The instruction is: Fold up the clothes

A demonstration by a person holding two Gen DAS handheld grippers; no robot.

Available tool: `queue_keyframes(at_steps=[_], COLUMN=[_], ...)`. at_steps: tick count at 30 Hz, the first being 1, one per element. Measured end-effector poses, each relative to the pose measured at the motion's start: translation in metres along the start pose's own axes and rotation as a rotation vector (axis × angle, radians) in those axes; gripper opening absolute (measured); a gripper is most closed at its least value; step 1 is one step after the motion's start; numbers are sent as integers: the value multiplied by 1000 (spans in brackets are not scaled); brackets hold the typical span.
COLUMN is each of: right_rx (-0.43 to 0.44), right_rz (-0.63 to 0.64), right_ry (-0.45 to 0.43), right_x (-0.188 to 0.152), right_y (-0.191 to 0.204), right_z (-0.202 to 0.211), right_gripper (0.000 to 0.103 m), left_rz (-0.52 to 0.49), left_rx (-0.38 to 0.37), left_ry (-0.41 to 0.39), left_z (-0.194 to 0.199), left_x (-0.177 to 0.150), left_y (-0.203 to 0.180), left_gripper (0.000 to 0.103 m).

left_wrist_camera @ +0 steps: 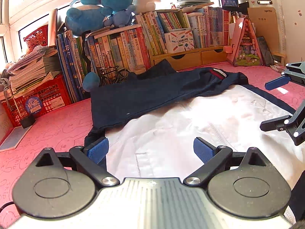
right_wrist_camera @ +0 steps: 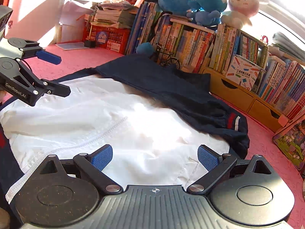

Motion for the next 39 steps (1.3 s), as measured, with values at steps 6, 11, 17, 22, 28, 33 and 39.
queue_keyframes(at_steps=[6, 11, 17, 22, 28, 33, 39], right_rx=[28, 53, 74, 7, -115, -181, -162], right_rz=[-187, -78, -198, -341, -401, -362, -255], right_ry=[-72, -130, -59, 12, 52, 33, 17], right_x=[-13, -31, -65, -98, -120, -117, -112], right_y=[29, 65, 24, -32, -58, -51, -37], right_z=[28, 38, 45, 50, 64, 81, 97], right_gripper=[97, 98, 103, 102, 103, 102, 102], left_rz=[10, -91, -18, 42, 21, 7, 31], left_rx=[35, 95, 74, 77, 138, 140, 79], left_ry=[-37, 30, 24, 19, 25, 8, 5], left_z=[5, 3, 26, 40, 60, 85, 104], left_x=[-15, -43, -56, -64, -68, -65, -68], left_y=[-33, -43, -21, -5, 0, -11, -21], left_gripper=[97, 98, 101, 103, 103, 103, 102])
Point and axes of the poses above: each gripper's, at about its wrist camera, not at the fingertips, and z roughly against the way its jaws point, y to its left, x to its top, the point moved 2 cm from there along -z, roughly the way its jaws point, and after that the axes turned 15 degrees about -x, right-handed, at the moved point
